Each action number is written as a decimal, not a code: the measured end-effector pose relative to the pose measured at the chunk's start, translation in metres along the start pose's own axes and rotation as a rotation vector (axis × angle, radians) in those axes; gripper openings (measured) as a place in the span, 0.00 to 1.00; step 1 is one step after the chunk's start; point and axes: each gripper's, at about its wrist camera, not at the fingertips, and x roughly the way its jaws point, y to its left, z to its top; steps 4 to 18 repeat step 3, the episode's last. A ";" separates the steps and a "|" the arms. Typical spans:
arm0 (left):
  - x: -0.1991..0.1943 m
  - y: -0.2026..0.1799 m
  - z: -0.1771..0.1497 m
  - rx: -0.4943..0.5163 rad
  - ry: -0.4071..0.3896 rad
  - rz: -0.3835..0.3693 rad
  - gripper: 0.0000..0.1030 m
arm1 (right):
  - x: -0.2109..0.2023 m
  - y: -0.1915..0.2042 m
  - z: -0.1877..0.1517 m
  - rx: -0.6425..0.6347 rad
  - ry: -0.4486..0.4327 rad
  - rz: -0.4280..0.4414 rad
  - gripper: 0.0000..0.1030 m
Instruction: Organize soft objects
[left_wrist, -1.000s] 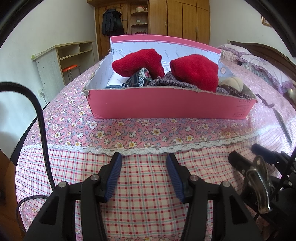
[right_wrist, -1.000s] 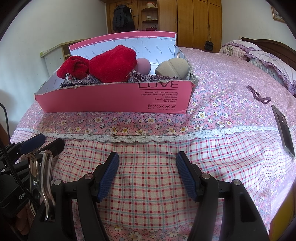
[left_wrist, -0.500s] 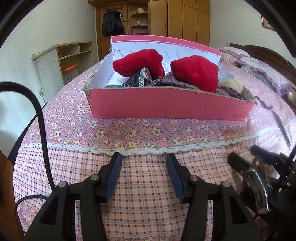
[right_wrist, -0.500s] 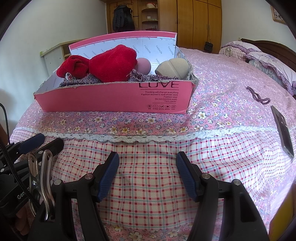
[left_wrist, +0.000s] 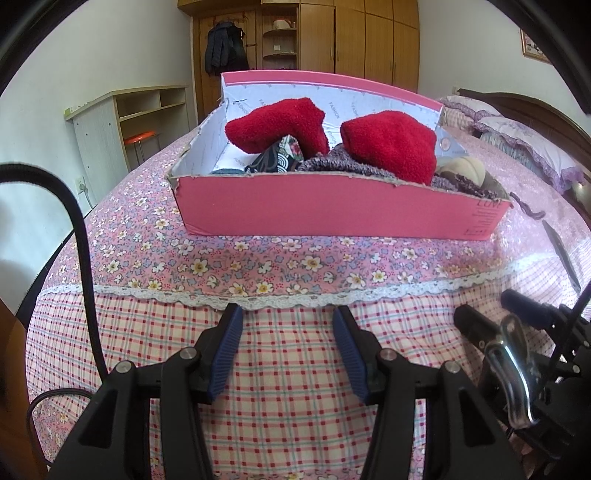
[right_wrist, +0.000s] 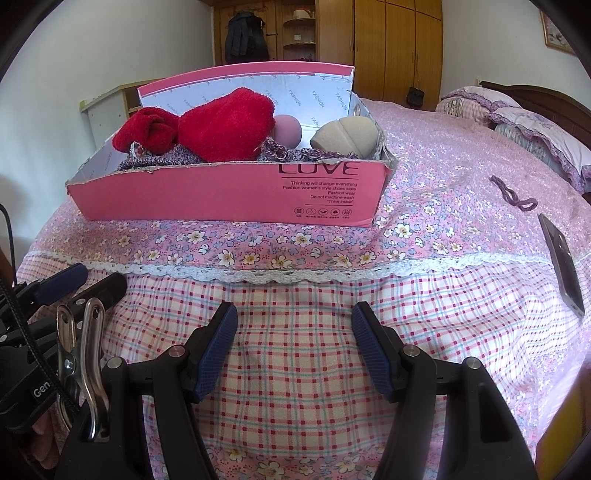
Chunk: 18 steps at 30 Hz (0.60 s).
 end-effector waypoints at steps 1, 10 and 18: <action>0.000 0.000 0.000 0.000 -0.001 -0.001 0.53 | 0.000 0.000 0.000 0.000 -0.001 -0.001 0.64; 0.000 0.001 0.001 -0.002 -0.001 -0.004 0.56 | 0.000 0.000 -0.001 0.000 -0.003 -0.002 0.64; 0.000 0.001 0.001 -0.002 -0.001 -0.004 0.56 | 0.000 0.000 -0.001 0.000 -0.003 -0.002 0.64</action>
